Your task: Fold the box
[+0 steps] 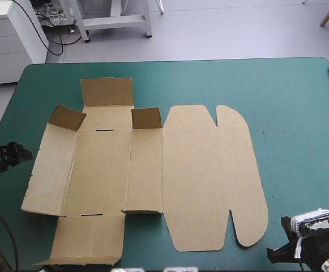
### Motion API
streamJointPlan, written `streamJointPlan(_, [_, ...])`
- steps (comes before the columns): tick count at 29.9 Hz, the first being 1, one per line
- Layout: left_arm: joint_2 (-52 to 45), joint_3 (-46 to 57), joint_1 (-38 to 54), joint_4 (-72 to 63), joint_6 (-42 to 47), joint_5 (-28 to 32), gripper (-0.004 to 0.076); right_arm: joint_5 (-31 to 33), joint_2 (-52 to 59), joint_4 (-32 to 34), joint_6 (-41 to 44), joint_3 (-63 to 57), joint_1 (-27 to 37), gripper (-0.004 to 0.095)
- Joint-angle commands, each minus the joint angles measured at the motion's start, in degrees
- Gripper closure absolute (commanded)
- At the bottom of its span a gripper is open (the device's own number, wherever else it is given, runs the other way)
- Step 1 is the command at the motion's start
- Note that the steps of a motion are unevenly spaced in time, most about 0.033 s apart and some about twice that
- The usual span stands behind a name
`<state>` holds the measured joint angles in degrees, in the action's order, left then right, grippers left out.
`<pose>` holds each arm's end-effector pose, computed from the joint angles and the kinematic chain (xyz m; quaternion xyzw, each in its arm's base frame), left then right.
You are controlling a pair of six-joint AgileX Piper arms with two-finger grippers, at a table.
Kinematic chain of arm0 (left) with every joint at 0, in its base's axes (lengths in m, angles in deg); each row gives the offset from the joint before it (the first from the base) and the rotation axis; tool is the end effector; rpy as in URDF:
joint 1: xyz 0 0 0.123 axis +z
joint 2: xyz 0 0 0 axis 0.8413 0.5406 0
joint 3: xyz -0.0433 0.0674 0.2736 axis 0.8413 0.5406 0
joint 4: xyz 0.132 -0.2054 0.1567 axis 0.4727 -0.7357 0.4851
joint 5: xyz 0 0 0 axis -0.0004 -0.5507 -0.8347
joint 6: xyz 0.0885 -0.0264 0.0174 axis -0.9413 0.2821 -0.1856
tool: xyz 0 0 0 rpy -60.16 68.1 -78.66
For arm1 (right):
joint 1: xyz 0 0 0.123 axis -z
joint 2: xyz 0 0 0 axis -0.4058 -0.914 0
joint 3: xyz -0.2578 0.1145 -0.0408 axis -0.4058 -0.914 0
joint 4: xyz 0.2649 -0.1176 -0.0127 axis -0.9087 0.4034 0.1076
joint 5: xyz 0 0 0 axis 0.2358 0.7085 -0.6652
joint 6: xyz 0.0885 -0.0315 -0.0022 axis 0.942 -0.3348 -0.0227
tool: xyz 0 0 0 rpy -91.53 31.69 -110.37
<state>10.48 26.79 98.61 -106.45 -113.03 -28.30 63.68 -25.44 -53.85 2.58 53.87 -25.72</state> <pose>0.2433 0.1485 0.3061 -0.1172 0.9475 -0.1617 0.2499 0.0645 0.0183 0.2819 -0.1117 0.8748 0.0532 0.4685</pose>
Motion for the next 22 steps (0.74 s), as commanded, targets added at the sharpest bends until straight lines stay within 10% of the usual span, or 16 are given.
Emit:
streamJointPlan(1, [-0.6,0.4,-2.3,-3.0,-0.2,-2.6,0.0159,-3.4,-0.7,-0.3,0.1,1.2,-0.1,0.0929])
streamJointPlan(22, [-0.3,7.0,-8.3,-2.6,-1.7,-2.2,0.0161,-3.4,-0.7,-0.3,0.1,1.2,-0.1,0.0929])
